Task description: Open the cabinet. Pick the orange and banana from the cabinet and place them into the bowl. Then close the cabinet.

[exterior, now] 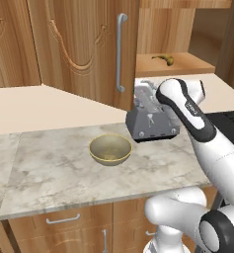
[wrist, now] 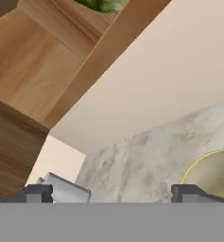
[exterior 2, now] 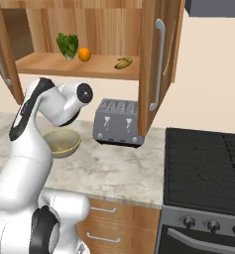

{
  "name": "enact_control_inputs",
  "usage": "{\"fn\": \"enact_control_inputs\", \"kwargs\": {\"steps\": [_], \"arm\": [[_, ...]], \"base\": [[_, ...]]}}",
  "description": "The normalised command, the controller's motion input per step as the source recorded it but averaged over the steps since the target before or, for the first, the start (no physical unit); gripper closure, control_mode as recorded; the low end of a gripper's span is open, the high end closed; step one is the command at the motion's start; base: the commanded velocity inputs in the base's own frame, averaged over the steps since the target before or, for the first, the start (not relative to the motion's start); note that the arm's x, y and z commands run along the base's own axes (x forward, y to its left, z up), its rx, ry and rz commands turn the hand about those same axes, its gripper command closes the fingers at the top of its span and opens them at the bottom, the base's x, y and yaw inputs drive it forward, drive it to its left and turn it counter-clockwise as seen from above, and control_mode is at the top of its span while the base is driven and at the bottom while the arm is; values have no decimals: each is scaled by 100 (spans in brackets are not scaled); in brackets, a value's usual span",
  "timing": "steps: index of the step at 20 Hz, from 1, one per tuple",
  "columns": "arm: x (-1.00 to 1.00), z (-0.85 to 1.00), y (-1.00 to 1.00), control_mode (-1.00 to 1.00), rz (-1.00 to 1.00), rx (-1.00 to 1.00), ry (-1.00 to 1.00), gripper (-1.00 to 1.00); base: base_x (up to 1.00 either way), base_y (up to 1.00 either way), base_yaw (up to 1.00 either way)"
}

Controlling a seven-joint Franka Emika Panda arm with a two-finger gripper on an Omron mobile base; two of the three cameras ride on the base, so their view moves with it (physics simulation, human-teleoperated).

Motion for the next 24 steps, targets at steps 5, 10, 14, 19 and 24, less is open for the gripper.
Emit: {"fn": "enact_control_inputs", "kwargs": {"steps": [5,10,14,19,24], "arm": [[7,1,64,-100,39,5,4,-100],[-29,2,98,-100,22,-6,-12,-100],[-33,7,100,-100,17,-8,-12,-100],[-40,1,100,-100,6,-1,-15,-100],[-5,0,74,-100,0,0,-7,-100]], "base": [[0,0,0],[0,0,0],[0,0,0],[0,0,0],[0,0,0]]}}
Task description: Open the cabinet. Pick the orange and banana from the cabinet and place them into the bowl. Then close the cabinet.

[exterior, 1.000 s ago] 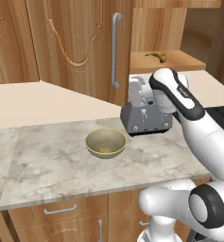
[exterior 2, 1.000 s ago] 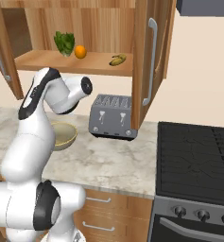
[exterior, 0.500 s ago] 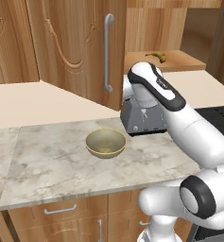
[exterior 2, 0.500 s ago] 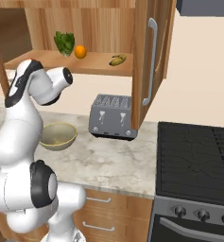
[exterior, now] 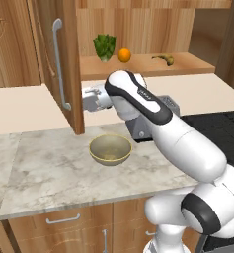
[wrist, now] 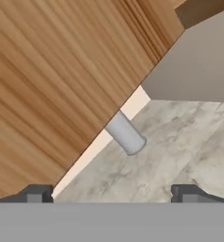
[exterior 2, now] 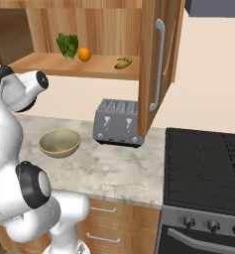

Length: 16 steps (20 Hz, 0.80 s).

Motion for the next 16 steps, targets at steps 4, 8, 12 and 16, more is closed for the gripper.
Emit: {"fn": "enact_control_inputs", "kwargs": {"steps": [4,8,12,16], "arm": [[7,0,17,-100,-1,2,0,-100],[-26,14,-93,-100,-15,4,0,-100],[-62,5,-100,-100,-29,-1,-1,-100],[-33,0,-90,-100,-51,-11,-9,-100]], "base": [[0,0,0],[0,0,0],[0,0,0],[0,0,0]]}}
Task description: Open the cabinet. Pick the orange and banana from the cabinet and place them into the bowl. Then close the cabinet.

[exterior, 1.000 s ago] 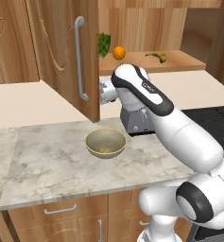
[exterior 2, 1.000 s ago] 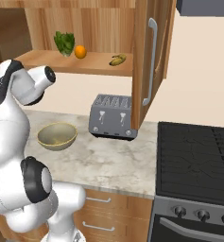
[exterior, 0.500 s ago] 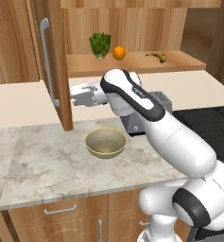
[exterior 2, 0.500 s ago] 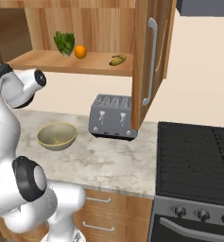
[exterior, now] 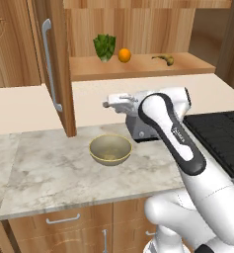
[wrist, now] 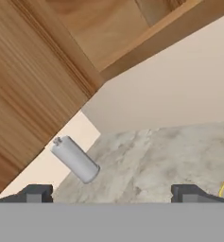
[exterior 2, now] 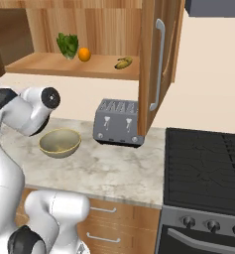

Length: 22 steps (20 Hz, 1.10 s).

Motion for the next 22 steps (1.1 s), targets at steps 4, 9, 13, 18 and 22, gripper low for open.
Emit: {"fn": "enact_control_inputs", "kwargs": {"steps": [4,9,13,18,22], "arm": [[-3,11,-69,-100,-64,-10,-6,-100],[0,59,-71,-100,-58,-2,4,-100],[0,75,-78,-100,-44,0,16,-100],[0,61,-32,-100,-15,-10,28,-100],[0,13,0,-100,4,-32,33,-100]], "base": [[0,0,0],[0,0,0],[0,0,0],[0,0,0],[0,0,0]]}}
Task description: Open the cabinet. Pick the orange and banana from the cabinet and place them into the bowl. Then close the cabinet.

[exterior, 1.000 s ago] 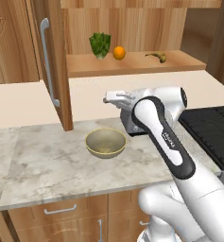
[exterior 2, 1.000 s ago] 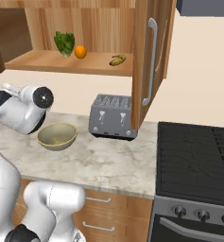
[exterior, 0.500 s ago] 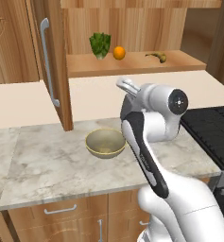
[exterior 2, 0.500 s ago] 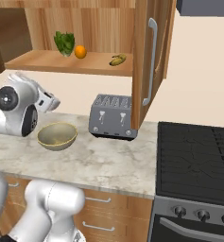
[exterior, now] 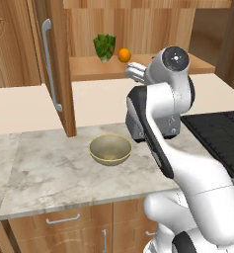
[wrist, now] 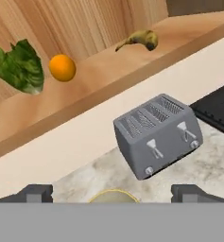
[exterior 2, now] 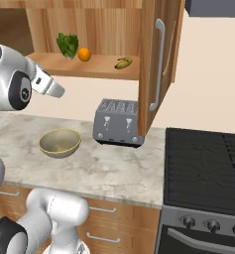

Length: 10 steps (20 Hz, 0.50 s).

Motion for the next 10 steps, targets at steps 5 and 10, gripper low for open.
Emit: {"fn": "enact_control_inputs", "kwargs": {"steps": [5,10], "arm": [[0,-33,0,-100,19,-36,0,-100],[-3,-6,0,-100,6,-8,-7,-100]], "base": [[0,0,0],[0,0,0]]}}
